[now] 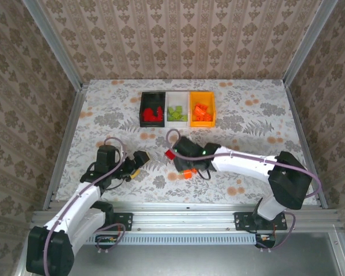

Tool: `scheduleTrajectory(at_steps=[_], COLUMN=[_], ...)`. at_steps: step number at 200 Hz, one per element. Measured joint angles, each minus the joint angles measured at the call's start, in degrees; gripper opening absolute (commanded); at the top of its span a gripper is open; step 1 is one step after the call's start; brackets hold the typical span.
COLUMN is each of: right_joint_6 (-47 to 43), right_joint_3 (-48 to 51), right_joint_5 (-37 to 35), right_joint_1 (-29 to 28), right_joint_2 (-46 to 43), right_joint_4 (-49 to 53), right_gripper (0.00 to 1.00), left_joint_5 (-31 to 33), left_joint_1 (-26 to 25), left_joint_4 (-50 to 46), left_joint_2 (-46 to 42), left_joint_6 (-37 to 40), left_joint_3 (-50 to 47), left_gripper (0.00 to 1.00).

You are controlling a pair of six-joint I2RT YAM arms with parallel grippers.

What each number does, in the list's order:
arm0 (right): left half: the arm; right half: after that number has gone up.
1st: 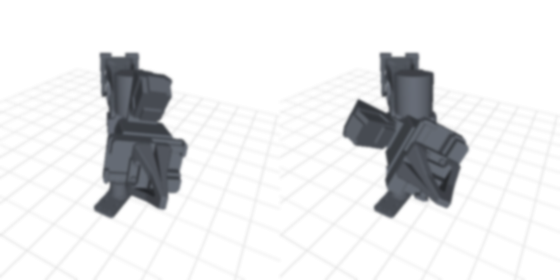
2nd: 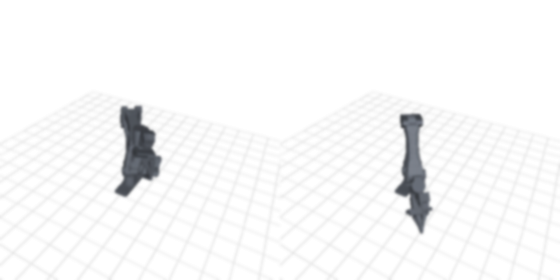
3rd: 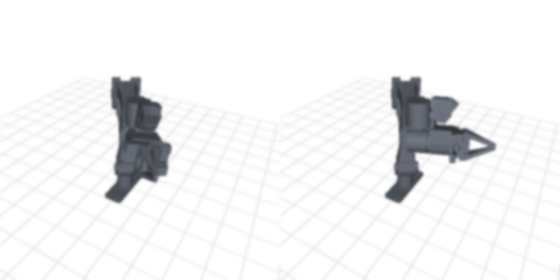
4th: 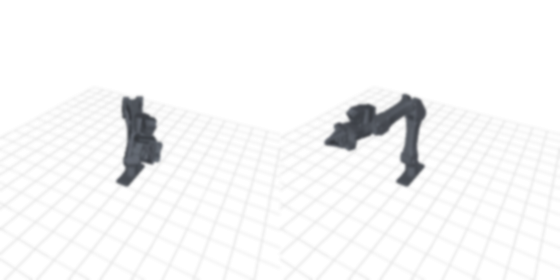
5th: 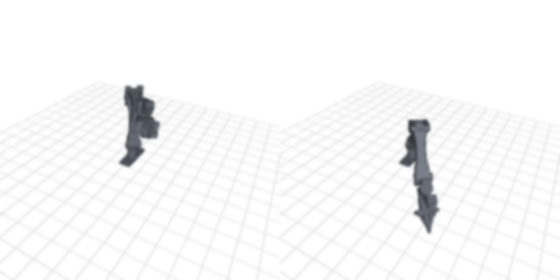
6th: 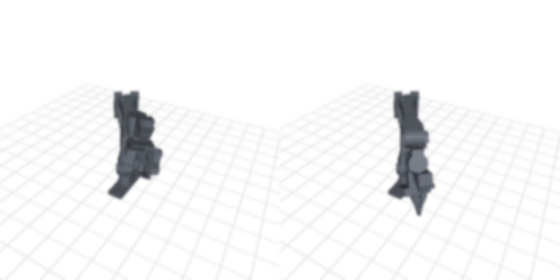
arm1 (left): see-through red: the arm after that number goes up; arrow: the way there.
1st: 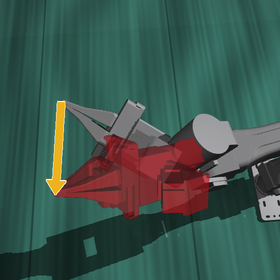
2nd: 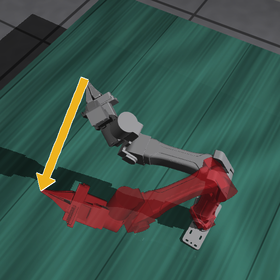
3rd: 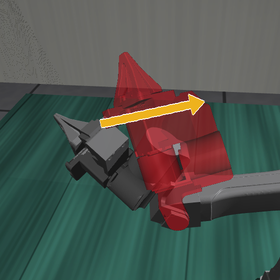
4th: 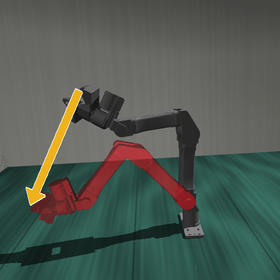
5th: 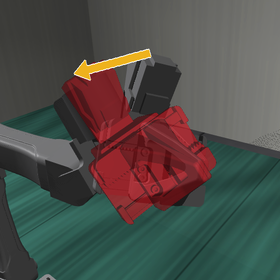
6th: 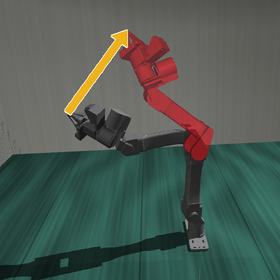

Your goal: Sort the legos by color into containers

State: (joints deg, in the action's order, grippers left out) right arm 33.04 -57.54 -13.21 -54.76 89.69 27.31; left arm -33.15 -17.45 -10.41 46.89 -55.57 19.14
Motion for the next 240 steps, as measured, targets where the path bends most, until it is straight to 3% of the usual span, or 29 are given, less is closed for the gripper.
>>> scheduleTrajectory(at_steps=[42, 155, 216, 240], right_joint_6=[8.5, 9.9, 8.6, 8.0], right_joint_3=[5.2, 1.5, 0.3, 0.3], right_joint_5=[1.3, -0.3, -2.7, -2.7], right_joint_1=[-2.1, -2.3, -4.0, -4.2], right_joint_2=[-0.4, 7.0, 8.3, 8.5], right_joint_4=[-0.6, -3.4, -2.7, -2.3], right_gripper=[0.69, 0.36, 0.43, 0.37], left_joint_5=[3.2, 5.5, 5.5, 5.5], left_joint_1=[-2.4, -2.3, -1.5, -1.2], left_joint_4=[0.8, -1.6, -2.1, -2.0], left_joint_2=[0.1, -3.8, -2.4, -2.4], left_joint_6=[-1.1, -1.5, -1.4, -1.4], left_joint_3=[0.0, 0.0, 0.0, 0.0], left_gripper=[1.0, 1.0, 1.0, 1.0])
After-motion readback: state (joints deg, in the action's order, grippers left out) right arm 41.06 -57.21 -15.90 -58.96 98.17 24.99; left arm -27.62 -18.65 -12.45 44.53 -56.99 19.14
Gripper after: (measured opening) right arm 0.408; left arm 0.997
